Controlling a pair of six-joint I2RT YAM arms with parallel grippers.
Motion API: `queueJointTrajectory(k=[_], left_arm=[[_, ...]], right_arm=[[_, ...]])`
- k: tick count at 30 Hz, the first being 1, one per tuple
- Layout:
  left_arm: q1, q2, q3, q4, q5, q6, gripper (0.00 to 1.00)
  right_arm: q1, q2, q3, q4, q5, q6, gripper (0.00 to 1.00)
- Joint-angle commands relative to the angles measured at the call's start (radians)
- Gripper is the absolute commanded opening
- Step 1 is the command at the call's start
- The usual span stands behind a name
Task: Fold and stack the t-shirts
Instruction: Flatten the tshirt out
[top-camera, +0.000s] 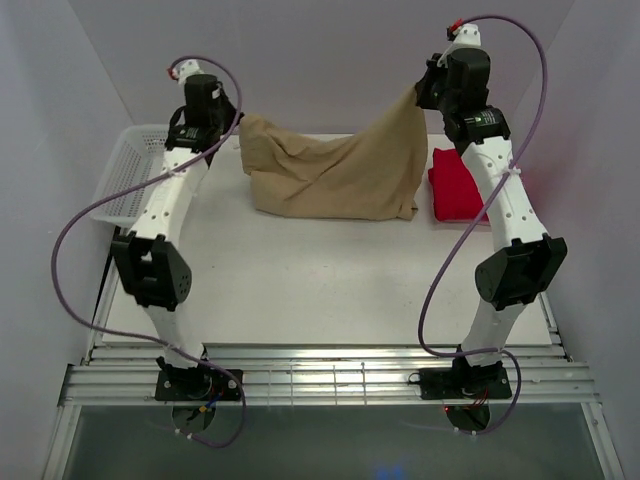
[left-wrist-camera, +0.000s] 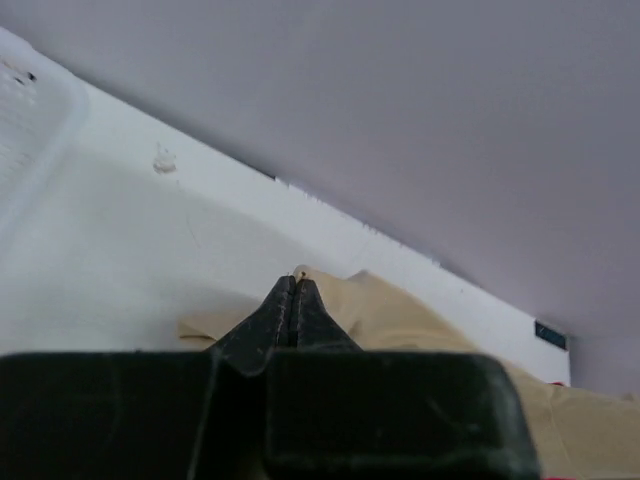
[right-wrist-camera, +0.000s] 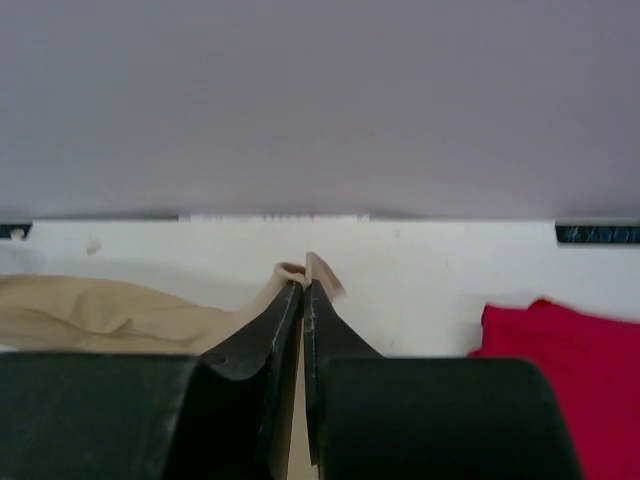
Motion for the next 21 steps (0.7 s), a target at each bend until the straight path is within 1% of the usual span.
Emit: queueJointTrajectory(k=[1, 2, 3, 4, 6, 9, 10, 11, 13, 14, 15, 16, 17, 19, 20, 21], left_arm=[[0.022, -0.31, -0.322, 0.581, -0.012, 0.015, 0.0], [0.027, -0.336, -0.364, 0.666, -0.029, 0.02, 0.0], [0.031, -0.356, -0.42, 0.689, -0.035, 0.029, 0.0], [0.036, -0.371, -0.433, 0.698, -0.025, 0.036, 0.0], [0.057, -0.37, -0.43, 0.655, 0.015, 0.047, 0.0], [0.057, -0.379, -0.401, 0.569, 0.099, 0.061, 0.0], [0.057, -0.382, -0.354, 0.545, 0.127, 0.067, 0.0], [0.057, -0.382, -0.318, 0.47, 0.171, 0.072, 0.0], [0.057, -0.379, -0.233, 0.399, 0.181, 0.073, 0.0], [0.057, -0.381, -0.156, 0.362, 0.181, 0.073, 0.0], [0.057, -0.379, -0.118, 0.351, 0.183, 0.081, 0.0], [0.057, -0.375, -0.078, 0.344, 0.183, 0.084, 0.0], [0.057, -0.365, 0.024, 0.319, 0.181, 0.086, 0.0], [0.057, -0.309, 0.146, 0.289, 0.181, 0.087, 0.0], [0.057, -0.286, 0.258, 0.267, 0.181, 0.083, 0.0], [0.059, -0.261, 0.295, 0.265, 0.224, 0.075, 0.0]], right_arm=[[0.016, -0.047, 0.034, 0.328, -0.041, -0.074, 0.08], [0.016, -0.044, 0.05, 0.328, -0.052, -0.101, 0.08], [0.016, -0.044, 0.048, 0.324, -0.06, -0.109, 0.08], [0.015, -0.047, 0.038, 0.318, -0.075, -0.114, 0.08], [0.015, -0.076, -0.028, 0.318, -0.09, -0.108, 0.08], [0.018, -0.146, -0.083, 0.304, -0.107, -0.079, 0.08], [0.018, -0.162, -0.093, 0.29, -0.11, -0.074, 0.08], [0.018, -0.195, -0.091, 0.26, -0.11, -0.069, 0.08], [0.02, -0.231, -0.081, 0.239, -0.109, -0.059, 0.08], [0.023, -0.273, -0.082, 0.236, -0.11, -0.06, 0.08], [0.023, -0.294, -0.081, 0.239, -0.11, -0.058, 0.08], [0.023, -0.318, -0.056, 0.239, -0.109, -0.054, 0.08], [0.023, -0.326, -0.036, 0.239, -0.109, -0.055, 0.08], [0.023, -0.332, 0.016, 0.239, -0.109, -0.052, 0.08], [0.023, -0.331, 0.078, 0.239, -0.109, -0.051, 0.08], [0.023, -0.329, 0.108, 0.245, -0.11, -0.046, 0.08]])
